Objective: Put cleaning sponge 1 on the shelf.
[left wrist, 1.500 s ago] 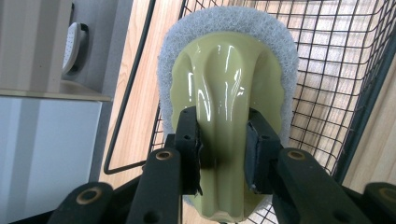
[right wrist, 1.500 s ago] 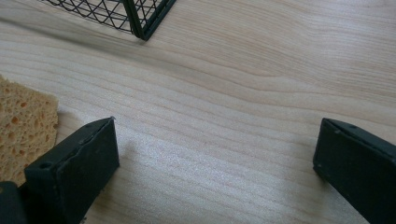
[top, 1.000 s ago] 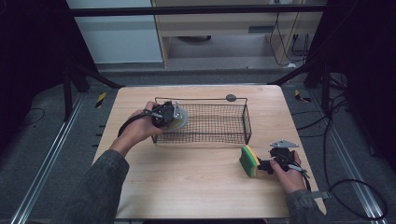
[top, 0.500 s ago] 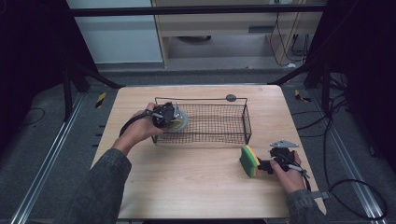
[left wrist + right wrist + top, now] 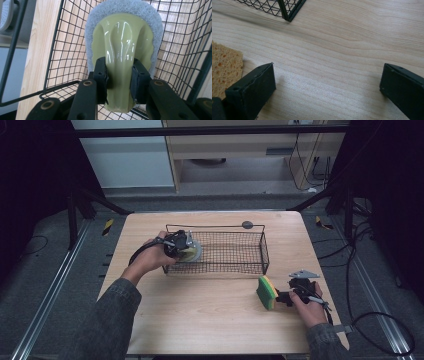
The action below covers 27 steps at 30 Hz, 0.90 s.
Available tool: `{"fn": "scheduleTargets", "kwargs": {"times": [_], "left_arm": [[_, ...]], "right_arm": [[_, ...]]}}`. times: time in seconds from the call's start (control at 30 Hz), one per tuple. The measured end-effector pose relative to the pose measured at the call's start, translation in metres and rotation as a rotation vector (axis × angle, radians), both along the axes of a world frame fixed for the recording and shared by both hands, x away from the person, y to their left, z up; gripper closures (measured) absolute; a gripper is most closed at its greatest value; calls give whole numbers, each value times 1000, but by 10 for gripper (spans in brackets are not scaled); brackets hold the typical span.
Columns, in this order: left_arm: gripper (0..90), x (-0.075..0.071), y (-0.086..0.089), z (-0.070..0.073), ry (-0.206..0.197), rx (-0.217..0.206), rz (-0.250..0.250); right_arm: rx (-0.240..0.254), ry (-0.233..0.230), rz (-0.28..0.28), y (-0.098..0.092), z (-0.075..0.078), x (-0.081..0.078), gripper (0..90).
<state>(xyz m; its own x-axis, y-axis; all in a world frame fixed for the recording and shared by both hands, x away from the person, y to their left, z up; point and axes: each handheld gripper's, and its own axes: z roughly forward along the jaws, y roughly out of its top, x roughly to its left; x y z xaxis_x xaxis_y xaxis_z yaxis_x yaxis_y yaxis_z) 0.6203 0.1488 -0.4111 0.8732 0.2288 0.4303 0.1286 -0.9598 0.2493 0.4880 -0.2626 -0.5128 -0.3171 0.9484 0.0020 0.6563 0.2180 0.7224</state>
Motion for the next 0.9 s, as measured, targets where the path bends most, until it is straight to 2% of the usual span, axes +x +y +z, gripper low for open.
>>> {"fn": "scheduleTargets", "kwargs": {"times": [0.2, 0.5, 0.57, 0.9], "left_arm": [[699, 3, -3, -3, 31, -11, -8], [699, 7, -4, -6, 54, -22, -2], [698, 9, -4, -8, 73, -29, 0], [696, 9, -6, -10, 79, -34, 8]], "right_arm": [[0, 0, 0, 0, 0, 0, 5], [0, 0, 0, 0, 0, 0, 5], [0, 0, 0, 0, 0, 0, 5], [0, 0, 0, 0, 0, 0, 5]]}}
